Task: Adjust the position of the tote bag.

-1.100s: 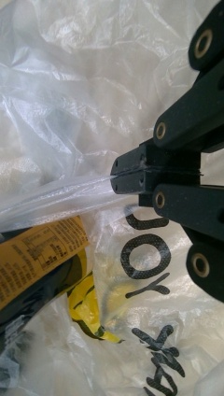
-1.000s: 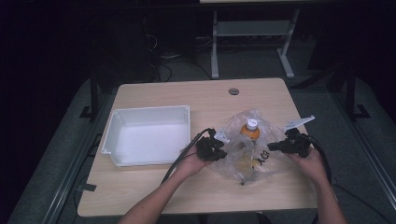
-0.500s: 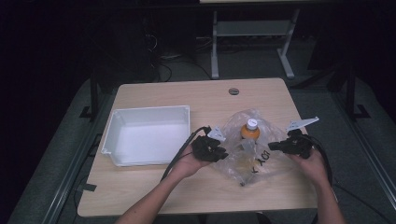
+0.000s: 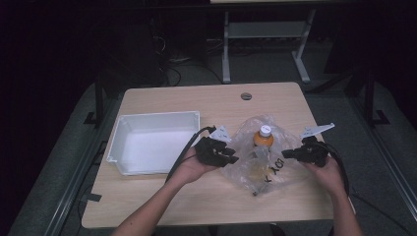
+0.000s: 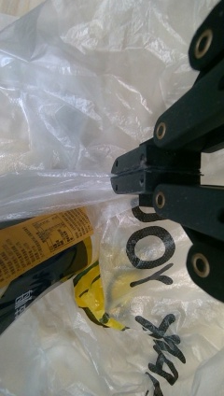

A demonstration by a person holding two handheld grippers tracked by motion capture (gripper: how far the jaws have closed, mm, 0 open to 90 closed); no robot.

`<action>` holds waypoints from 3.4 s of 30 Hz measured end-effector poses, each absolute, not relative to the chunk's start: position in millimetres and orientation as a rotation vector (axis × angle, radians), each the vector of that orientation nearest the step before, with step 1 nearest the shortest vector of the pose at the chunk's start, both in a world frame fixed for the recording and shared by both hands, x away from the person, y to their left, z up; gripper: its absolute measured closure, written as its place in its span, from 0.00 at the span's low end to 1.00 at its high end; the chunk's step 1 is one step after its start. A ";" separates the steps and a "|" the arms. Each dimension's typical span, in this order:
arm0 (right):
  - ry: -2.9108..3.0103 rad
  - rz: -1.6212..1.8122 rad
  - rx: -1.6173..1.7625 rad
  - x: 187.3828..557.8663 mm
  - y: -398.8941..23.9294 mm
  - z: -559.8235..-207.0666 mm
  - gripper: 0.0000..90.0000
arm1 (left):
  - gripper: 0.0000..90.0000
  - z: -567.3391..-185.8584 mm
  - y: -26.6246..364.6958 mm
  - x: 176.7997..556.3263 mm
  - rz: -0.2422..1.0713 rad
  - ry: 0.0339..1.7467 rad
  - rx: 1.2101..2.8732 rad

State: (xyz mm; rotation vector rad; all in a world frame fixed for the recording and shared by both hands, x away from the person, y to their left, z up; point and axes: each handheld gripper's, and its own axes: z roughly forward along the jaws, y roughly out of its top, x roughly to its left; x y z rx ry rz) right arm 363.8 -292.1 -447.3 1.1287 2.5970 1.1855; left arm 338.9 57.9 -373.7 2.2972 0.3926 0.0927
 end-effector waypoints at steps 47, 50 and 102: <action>2.591 1.176 1.116 365.2 -290.5 -446.9 1.00 | 0.72 -325.7 -1.1 332.9 0.017 0.254 2.233; 2.587 1.177 1.114 364.9 -290.9 -446.6 1.00 | 0.83 -332.2 -0.1 332.8 0.042 0.248 2.240; 2.547 1.093 1.204 355.2 -315.0 -455.7 1.00 | 1.00 -445.4 62.5 306.4 0.113 0.405 2.351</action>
